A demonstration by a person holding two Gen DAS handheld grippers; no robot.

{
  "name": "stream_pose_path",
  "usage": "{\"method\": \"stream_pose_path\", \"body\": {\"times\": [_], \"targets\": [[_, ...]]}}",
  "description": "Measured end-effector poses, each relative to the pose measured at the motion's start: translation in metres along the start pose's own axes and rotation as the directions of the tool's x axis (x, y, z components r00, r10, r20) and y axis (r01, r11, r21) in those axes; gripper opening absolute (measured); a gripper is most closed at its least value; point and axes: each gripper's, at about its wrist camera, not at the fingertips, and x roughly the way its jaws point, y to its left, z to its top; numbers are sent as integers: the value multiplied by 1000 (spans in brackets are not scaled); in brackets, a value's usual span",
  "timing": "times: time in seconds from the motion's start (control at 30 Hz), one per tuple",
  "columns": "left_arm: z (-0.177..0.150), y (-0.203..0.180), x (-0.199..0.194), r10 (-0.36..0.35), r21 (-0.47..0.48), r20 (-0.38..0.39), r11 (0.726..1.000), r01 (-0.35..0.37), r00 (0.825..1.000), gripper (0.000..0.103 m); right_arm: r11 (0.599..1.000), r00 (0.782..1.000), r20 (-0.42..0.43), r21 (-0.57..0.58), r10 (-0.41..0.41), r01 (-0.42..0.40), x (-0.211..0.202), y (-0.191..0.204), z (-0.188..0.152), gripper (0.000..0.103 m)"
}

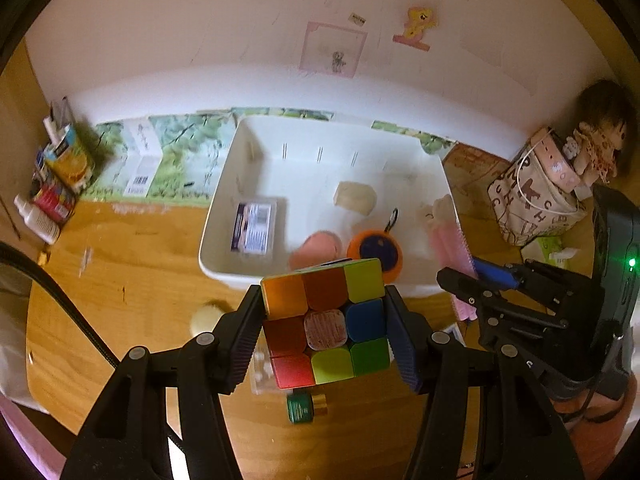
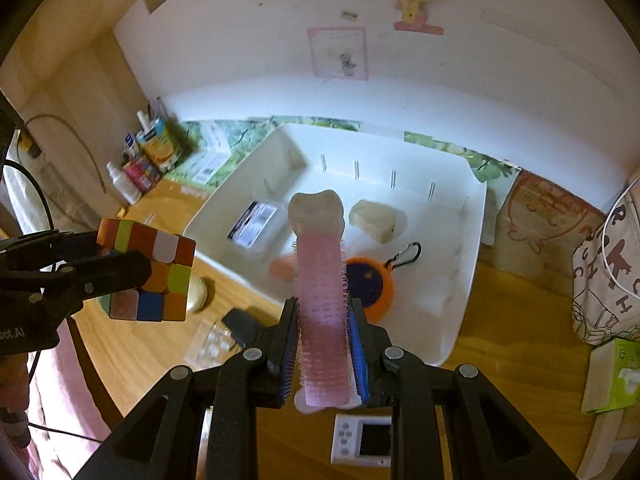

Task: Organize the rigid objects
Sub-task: 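Carry cube over white bin with left gripper while right gripper carries roller there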

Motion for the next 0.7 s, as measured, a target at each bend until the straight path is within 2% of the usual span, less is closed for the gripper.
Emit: {"method": "stream_pose_path", "body": {"times": [0.43, 0.7], "targets": [[35, 8, 34, -95, 18, 69, 995, 94, 993, 62, 992, 995, 78, 115, -68, 58, 27, -28, 14, 24], [44, 11, 66, -151, 11, 116, 989, 150, 982, 62, 978, 987, 151, 208, -56, 23, 42, -49, 15, 24]]}}
